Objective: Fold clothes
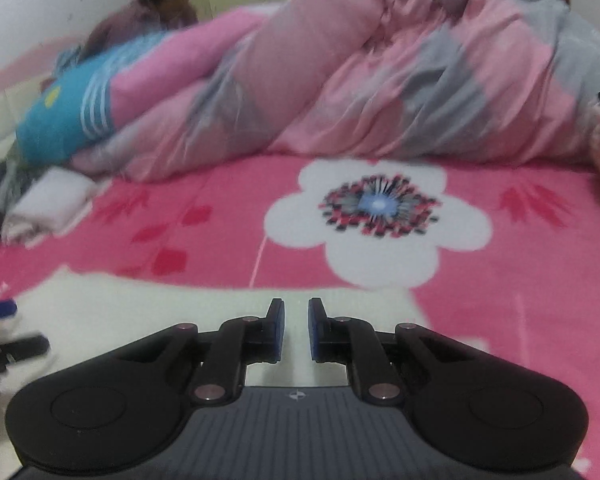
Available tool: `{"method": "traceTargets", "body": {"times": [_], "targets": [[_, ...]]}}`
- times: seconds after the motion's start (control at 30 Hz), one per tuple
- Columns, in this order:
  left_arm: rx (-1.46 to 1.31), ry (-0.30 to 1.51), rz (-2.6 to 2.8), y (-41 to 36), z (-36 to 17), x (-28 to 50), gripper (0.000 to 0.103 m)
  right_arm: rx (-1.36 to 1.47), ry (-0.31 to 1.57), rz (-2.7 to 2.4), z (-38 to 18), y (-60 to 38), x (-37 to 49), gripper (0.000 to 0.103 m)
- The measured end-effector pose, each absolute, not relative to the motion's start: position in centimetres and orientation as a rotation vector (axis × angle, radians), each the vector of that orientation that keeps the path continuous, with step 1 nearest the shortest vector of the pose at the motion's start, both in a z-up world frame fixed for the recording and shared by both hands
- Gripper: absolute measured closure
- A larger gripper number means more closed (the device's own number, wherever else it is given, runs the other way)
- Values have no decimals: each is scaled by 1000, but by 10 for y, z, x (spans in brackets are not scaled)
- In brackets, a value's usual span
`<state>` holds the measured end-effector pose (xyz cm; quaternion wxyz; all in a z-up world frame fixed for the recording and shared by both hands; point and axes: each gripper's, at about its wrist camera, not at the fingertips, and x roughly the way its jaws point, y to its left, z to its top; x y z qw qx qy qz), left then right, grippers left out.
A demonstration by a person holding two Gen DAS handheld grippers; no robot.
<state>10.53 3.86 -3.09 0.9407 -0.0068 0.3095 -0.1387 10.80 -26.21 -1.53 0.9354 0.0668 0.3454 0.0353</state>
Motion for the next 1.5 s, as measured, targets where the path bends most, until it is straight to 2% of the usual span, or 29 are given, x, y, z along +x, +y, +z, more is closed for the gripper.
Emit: {"method": "traceTargets", "body": {"times": [0.07, 0.17, 0.43, 0.63, 0.77, 0.87, 1.0, 1.1, 1.13, 1.17, 1.23, 1.37, 1.5], "targets": [[-70, 686, -255, 47, -38, 116, 6, 156, 720, 34, -23, -272, 107, 93], [-98, 674, -250, 56, -36, 113, 7, 230, 707, -3, -24, -294, 94, 93], [-101, 658, -221, 67, -33, 106, 11, 183, 680, -80, -17, -302, 82, 93], [-79, 566, -311, 52, -13, 102, 3, 157, 639, 5, -7, -274, 83, 88], [-110, 661, -405, 18, -19, 130, 2, 203, 685, 155, -16, -246, 103, 87], [-151, 796, -389, 4, -38, 156, 5, 209, 727, 188, -25, -236, 116, 81], [-217, 743, -305, 29, -38, 162, 7, 246, 709, 79, -22, -273, 112, 83], [-264, 725, -219, 53, -26, 156, 6, 368, 690, -41, -23, -327, 97, 89], [-279, 719, -190, 61, -22, 155, 6, 419, 682, -57, -21, -340, 90, 89], [-295, 712, -161, 70, -18, 153, 6, 411, 674, -94, -16, -344, 83, 84], [-318, 695, -115, 84, -9, 147, 6, 324, 641, -143, -2, -337, 69, 84], [-187, 646, -257, 66, 19, 100, 2, 367, 604, 43, 16, -316, 39, 84], [-62, 714, -344, 50, 5, 71, 2, 343, 670, 157, -1, -295, 23, 84]]}}
